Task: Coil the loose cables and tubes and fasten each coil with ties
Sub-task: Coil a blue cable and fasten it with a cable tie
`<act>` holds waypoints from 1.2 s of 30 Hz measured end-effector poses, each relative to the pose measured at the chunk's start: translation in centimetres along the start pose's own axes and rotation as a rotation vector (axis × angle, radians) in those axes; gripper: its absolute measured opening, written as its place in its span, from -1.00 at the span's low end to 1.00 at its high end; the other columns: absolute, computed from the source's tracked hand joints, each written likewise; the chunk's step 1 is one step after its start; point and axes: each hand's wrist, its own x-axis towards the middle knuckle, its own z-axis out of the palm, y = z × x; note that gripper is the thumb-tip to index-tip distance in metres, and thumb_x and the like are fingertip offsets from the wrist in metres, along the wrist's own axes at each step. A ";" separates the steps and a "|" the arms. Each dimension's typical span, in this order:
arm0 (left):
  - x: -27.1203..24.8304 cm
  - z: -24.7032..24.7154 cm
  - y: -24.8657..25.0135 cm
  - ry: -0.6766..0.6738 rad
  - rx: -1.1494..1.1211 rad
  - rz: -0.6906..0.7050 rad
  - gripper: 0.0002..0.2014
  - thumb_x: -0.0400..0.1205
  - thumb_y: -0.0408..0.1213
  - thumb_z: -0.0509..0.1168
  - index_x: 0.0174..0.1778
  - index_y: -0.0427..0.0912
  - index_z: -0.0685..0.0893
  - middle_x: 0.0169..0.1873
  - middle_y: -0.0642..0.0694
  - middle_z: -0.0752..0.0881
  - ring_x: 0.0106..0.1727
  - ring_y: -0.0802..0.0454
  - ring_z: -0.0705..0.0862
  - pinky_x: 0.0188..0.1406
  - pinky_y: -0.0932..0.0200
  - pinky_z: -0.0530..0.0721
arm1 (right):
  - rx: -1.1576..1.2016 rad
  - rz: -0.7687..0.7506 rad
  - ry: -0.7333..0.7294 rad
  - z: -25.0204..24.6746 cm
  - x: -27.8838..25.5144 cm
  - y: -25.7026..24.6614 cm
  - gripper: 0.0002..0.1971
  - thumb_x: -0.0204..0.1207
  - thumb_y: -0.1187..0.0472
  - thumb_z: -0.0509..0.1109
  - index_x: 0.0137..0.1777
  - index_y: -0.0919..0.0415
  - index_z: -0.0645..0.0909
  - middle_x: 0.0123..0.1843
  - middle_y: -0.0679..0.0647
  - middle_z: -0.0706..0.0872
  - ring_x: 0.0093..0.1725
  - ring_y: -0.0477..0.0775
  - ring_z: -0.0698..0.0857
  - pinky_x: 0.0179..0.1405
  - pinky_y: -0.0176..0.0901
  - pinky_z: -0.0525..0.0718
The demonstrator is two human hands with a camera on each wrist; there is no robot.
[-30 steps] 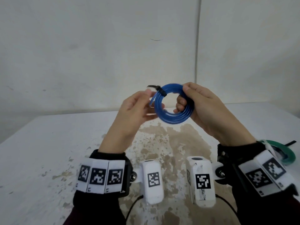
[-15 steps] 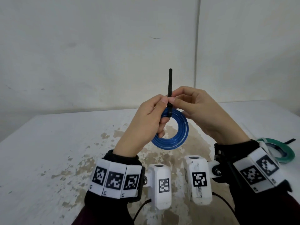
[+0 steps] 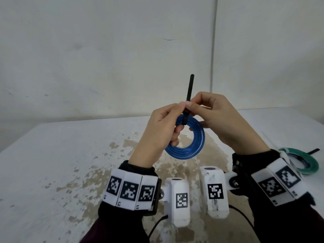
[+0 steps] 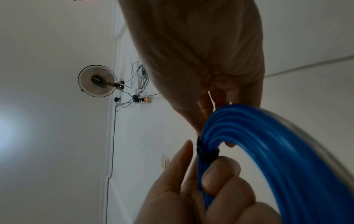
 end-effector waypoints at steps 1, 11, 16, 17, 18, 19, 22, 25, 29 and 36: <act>0.0 0.0 0.0 0.000 0.038 0.019 -0.67 0.72 -0.13 0.18 -0.07 -0.33 0.71 -0.61 0.02 0.35 -0.66 0.14 0.23 -0.63 0.25 0.25 | 0.000 -0.006 0.009 0.0 0.0 0.0 -0.82 0.57 0.23 0.40 -0.27 0.22 0.59 -0.33 0.05 0.71 -0.26 -0.03 0.72 -0.28 -0.07 0.76; 0.4 1.8 -2.1 -0.033 0.058 -0.053 -0.72 0.73 -0.18 0.19 -0.11 -0.30 0.67 -0.62 0.03 0.35 -0.68 0.16 0.25 -0.65 0.23 0.35 | -0.198 0.091 0.001 -1.3 -1.3 1.1 -0.83 0.63 0.18 0.33 -0.14 0.26 0.60 -0.19 0.11 0.71 -0.24 0.16 0.73 -0.18 0.14 0.78; 1.8 6.1 -2.9 0.011 -0.366 -0.053 -0.72 0.77 -0.21 0.10 -0.09 -0.27 0.63 -0.55 -0.05 0.41 -0.67 0.13 0.28 -0.55 0.24 0.51 | -0.097 0.234 -0.123 -7.2 -4.9 1.2 -0.81 0.66 0.25 0.27 0.14 0.30 0.66 -0.17 0.12 0.69 -0.18 -0.04 0.71 -0.22 -0.10 0.79; 2.1 7.0 -3.4 -0.005 -0.378 -0.078 -0.71 0.77 -0.20 0.08 -0.07 -0.27 0.65 -0.53 -0.06 0.46 -0.65 0.10 0.37 -0.50 0.22 0.57 | -0.091 0.245 -0.087 -8.3 -5.7 1.7 -0.82 0.64 0.31 0.29 0.14 0.30 0.67 -0.16 0.14 0.69 -0.19 -0.05 0.71 -0.24 -0.13 0.78; 2.4 8.1 -3.9 -0.026 -0.366 -0.110 -0.70 0.77 -0.19 0.07 -0.04 -0.26 0.66 -0.50 -0.08 0.53 -0.59 0.07 0.49 -0.44 0.22 0.62 | -0.087 0.259 -0.028 -9.5 -6.4 2.4 -0.83 0.62 0.35 0.31 0.14 0.32 0.67 -0.15 0.17 0.70 -0.21 -0.05 0.72 -0.25 -0.16 0.77; 2.5 9.0 -4.6 -0.038 -0.330 -0.143 -0.69 0.77 -0.18 0.06 -0.03 -0.22 0.67 -0.44 -0.10 0.60 -0.49 0.04 0.60 -0.36 0.22 0.66 | -0.088 0.277 0.052 -10.7 -7.0 3.1 -0.83 0.61 0.37 0.33 0.14 0.35 0.67 -0.15 0.20 0.71 -0.25 -0.05 0.73 -0.26 -0.17 0.77; 2.5 10.9 -7.0 0.017 -0.289 -0.216 -0.77 0.75 -0.22 0.12 -0.02 -0.16 0.69 -0.26 -0.12 0.69 -0.26 0.01 0.70 -0.17 0.17 0.64 | -0.087 0.354 0.344 -15.1 -8.3 5.3 -0.79 0.57 0.40 0.37 0.17 0.44 0.62 -0.22 0.24 0.73 -0.34 -0.02 0.74 -0.32 -0.20 0.79; 2.4 11.6 -8.9 0.137 -0.431 -0.245 -0.86 0.70 -0.37 0.20 -0.09 -0.21 0.66 -0.35 -0.10 0.61 -0.41 0.07 0.64 -0.34 0.24 0.65 | -0.062 0.424 0.544 -18.9 -9.4 7.4 -0.80 0.55 0.41 0.40 0.14 0.44 0.59 -0.27 0.23 0.74 -0.46 -0.04 0.76 -0.38 -0.21 0.79; 2.4 12.2 -10.7 0.157 -0.509 -0.359 -0.86 0.70 -0.38 0.20 -0.10 -0.19 0.66 -0.44 -0.04 0.56 -0.55 0.15 0.55 -0.44 0.27 0.56 | 0.038 0.487 0.716 -21.0 -10.4 9.7 -0.81 0.54 0.40 0.41 0.09 0.35 0.51 -0.26 0.23 0.71 -0.40 0.05 0.75 -0.37 -0.18 0.80; 2.7 11.6 -12.8 0.143 -0.611 -0.545 -0.89 0.69 -0.31 0.21 -0.09 -0.16 0.63 -0.58 0.03 0.57 -0.56 0.15 0.50 -0.33 0.25 0.51 | -0.001 0.554 0.838 -20.9 -11.3 12.8 -0.83 0.51 0.36 0.46 -0.07 0.26 0.49 -0.28 0.23 0.70 -0.46 0.05 0.70 -0.45 -0.15 0.78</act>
